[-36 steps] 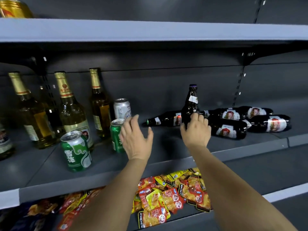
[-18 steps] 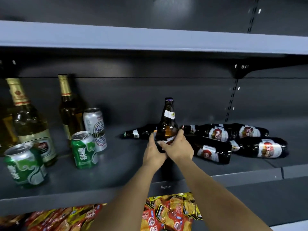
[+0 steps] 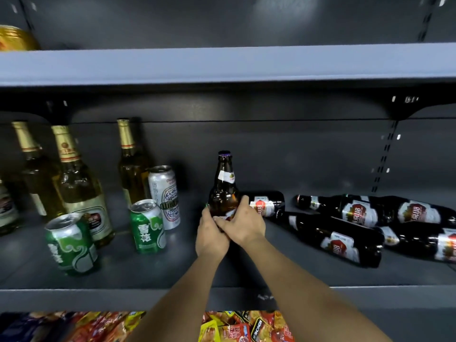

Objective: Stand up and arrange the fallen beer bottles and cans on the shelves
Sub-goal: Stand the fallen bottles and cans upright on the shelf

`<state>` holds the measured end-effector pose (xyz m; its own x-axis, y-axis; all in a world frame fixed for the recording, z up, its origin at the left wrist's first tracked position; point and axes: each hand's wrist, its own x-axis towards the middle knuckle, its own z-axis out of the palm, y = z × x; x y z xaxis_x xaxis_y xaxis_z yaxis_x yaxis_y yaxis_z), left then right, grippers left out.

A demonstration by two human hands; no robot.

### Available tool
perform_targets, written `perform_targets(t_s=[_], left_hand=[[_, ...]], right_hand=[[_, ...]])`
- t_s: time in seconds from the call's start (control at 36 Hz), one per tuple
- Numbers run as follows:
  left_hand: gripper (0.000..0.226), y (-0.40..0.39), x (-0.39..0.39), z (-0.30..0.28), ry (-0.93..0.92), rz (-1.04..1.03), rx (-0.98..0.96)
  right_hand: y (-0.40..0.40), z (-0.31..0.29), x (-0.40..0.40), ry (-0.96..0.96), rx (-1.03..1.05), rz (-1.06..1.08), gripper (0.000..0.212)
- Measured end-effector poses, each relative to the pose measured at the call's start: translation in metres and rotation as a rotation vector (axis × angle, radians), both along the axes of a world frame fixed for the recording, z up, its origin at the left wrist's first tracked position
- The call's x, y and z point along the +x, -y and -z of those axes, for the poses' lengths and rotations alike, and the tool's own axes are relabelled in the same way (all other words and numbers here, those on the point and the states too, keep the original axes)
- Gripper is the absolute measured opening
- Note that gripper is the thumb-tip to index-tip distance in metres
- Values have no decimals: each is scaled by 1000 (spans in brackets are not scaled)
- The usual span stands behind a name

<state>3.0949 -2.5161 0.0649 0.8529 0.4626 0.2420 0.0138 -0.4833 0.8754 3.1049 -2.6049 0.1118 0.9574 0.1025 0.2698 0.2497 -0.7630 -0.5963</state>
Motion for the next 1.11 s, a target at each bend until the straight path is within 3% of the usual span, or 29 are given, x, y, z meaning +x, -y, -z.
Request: perform_targets(t_s=[0.28, 0.47, 0.56, 0.69, 0.78, 0.86, 0.97, 1.11], left_hand=[[63, -33, 4, 5, 22, -41, -32], [80, -24, -7, 10, 25, -114, 0], [88, -10, -16, 4, 18, -176, 25], [50, 12, -27, -9, 241, -514, 111], [30, 31, -28, -9, 379, -386, 254], [18, 56, -26, -8, 288, -151, 219], [30, 77, -9, 2, 108, 55, 91], [44, 71, 22, 7, 30, 37, -81]], right_hand=[[-38, 0, 7, -11, 17, -48, 60], [-14, -4, 10, -194, 39, -248, 68], [2, -8, 9, -178, -12, -242, 57], [33, -11, 17, 42, -174, -54, 45], [54, -9, 25, 169, -364, 63, 36], [66, -8, 33, 146, -450, 77, 43], [69, -5, 45, 119, -544, 27, 62], [62, -3, 65, 99, -595, -31, 66]])
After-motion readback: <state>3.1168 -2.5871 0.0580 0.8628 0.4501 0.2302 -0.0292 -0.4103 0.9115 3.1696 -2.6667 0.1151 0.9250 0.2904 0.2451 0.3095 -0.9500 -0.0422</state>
